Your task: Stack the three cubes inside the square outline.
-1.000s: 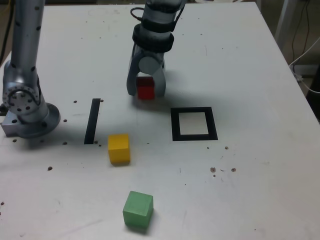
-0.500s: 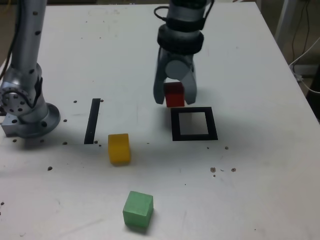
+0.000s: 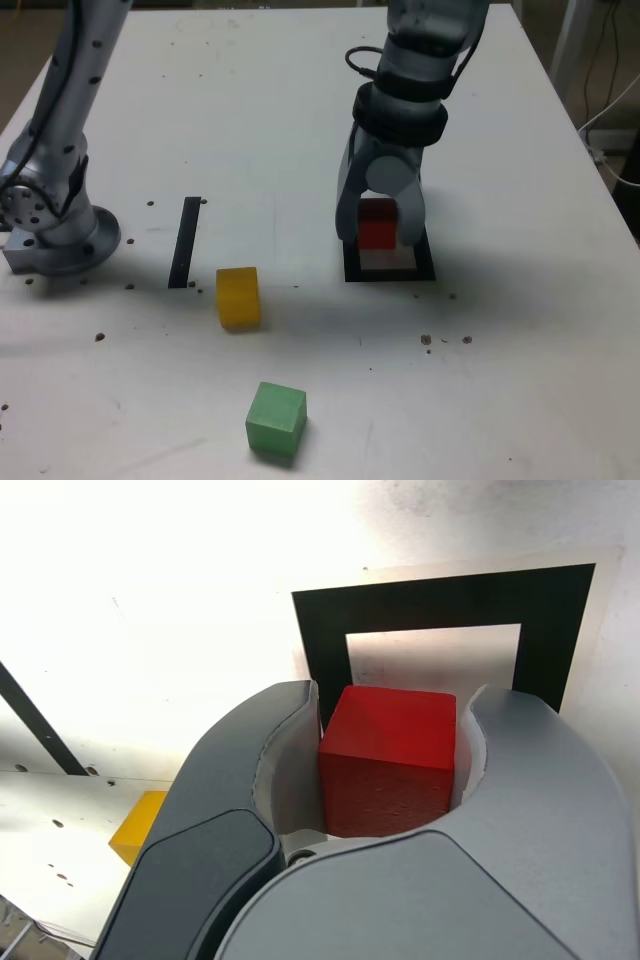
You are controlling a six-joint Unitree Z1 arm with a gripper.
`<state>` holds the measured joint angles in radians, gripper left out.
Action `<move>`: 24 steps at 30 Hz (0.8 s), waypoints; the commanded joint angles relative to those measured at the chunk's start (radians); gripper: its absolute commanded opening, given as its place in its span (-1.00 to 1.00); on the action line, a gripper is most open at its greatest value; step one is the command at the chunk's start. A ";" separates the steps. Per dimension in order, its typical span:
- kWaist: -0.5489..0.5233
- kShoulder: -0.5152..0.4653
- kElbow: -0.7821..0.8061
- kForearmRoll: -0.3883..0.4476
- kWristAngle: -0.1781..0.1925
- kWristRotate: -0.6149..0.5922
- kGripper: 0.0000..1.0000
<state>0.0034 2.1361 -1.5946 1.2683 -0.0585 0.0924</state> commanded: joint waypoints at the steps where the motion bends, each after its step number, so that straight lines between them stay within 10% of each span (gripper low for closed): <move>1: 0.001 0.015 -0.005 0.002 -0.002 0.000 -0.52; 5: 0.005 0.031 -0.008 -0.003 -0.004 0.008 -0.43; 12: 0.014 0.048 0.003 -0.017 -0.028 0.046 0.85; 24: 0.029 -0.059 0.053 -0.043 0.016 0.043 0.99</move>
<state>0.0308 2.1137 -1.5497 1.2274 -0.0535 0.1404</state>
